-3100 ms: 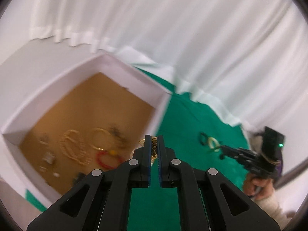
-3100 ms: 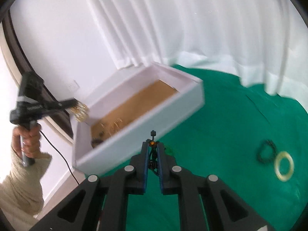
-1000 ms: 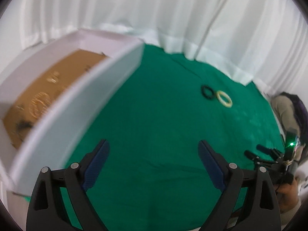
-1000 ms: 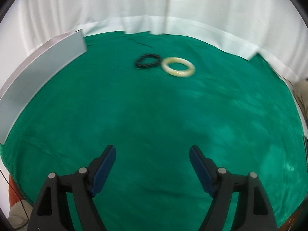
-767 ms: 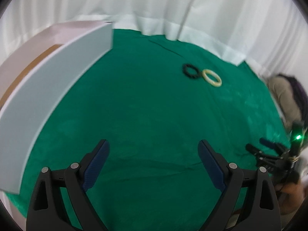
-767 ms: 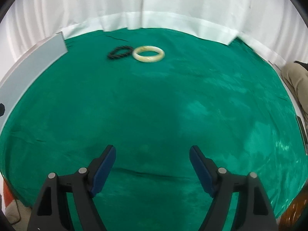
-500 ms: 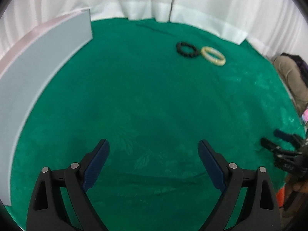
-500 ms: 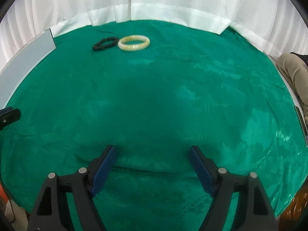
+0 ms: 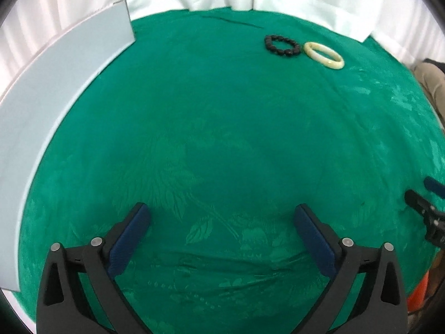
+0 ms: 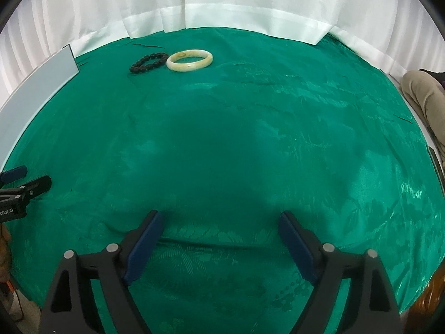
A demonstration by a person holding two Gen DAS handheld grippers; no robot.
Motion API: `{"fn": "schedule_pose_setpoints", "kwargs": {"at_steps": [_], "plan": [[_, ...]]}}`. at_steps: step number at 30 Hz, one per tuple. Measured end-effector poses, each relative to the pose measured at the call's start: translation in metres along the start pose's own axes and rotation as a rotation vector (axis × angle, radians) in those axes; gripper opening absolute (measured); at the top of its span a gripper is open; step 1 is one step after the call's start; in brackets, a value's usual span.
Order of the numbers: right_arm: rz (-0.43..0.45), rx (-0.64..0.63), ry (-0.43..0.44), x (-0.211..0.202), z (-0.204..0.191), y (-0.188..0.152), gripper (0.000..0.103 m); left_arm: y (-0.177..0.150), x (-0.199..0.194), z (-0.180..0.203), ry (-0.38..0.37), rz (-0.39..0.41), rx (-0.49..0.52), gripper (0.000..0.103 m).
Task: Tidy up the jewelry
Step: 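Withdraw both tools from the box back over the bracelets, then close the right tool on the pale jade bangle and lift it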
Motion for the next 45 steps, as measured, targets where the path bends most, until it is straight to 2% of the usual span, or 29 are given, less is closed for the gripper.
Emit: {"fn": "schedule_pose_setpoints", "kwargs": {"at_steps": [3,10,16,20,22,24,27,29,32,35,36,38,40,42,43,45], "plan": [[0.015,0.026,-0.019,-0.001,0.0,-0.002,0.089,0.002,0.001,0.0,-0.004,-0.01,0.001,0.103],[0.051,0.042,-0.034,-0.004,0.001,-0.005,0.089,-0.003,-0.002,-0.001,-0.004,0.054,-0.012,0.103],[0.055,0.049,-0.043,-0.003,0.001,-0.004,0.09,-0.003,-0.004,-0.001,-0.004,0.078,-0.016,0.103],[0.043,0.015,-0.023,-0.003,0.001,-0.004,0.09,-0.003,-0.006,-0.002,-0.004,0.095,-0.022,0.103],[-0.001,0.01,-0.006,-0.001,0.003,0.001,0.09,-0.003,-0.006,-0.002,-0.004,0.097,-0.023,0.103],[-0.028,0.004,0.024,0.002,0.007,0.02,0.09,-0.003,-0.006,-0.002,-0.005,0.1,-0.024,0.103],[0.012,0.003,0.078,0.0,0.016,0.068,0.09,-0.003,-0.006,-0.002,-0.006,0.103,-0.025,0.103],[0.025,-0.023,0.079,0.004,0.019,0.099,0.09,-0.003,-0.006,-0.003,-0.006,0.104,-0.025,0.103],[0.025,-0.039,0.121,0.024,0.015,0.148,0.09,-0.004,-0.006,-0.003,-0.006,0.103,-0.025,0.103],[-0.022,0.033,0.174,0.06,0.017,0.187,0.089,-0.004,-0.006,-0.003,-0.006,0.103,-0.025,0.103],[-0.042,0.061,0.17,0.075,0.02,0.201,0.086,-0.004,-0.006,-0.003,-0.006,0.104,-0.025,0.103],[-0.086,0.083,0.173,0.099,0.02,0.22,0.055,-0.004,-0.006,-0.003,-0.006,0.104,-0.025,0.103],[-0.136,0.086,0.177,0.118,0.016,0.229,0.045,-0.004,-0.006,-0.003,-0.006,0.104,-0.025,0.103],[-0.172,0.066,0.13,0.133,0.015,0.233,0.045,-0.004,-0.006,-0.003,-0.006,0.104,-0.025,0.103],[-0.186,0.053,0.117,0.138,0.013,0.233,0.038,-0.004,-0.006,-0.003,-0.006,0.104,-0.025,0.103],[-0.184,0.008,0.055,0.142,0.012,0.234,0.015,-0.004,-0.006,-0.003,-0.006,0.104,-0.026,0.103]]}}
Point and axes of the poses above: each gripper's, at about its wrist camera, not at the fingertips, and x roughly the way its jaws point, z to its right, y to its top, the point moved 8 cm from there along x, roughly the way its jaws point, and after that the axes turned 14 degrees about y, right-handed, at the moved point
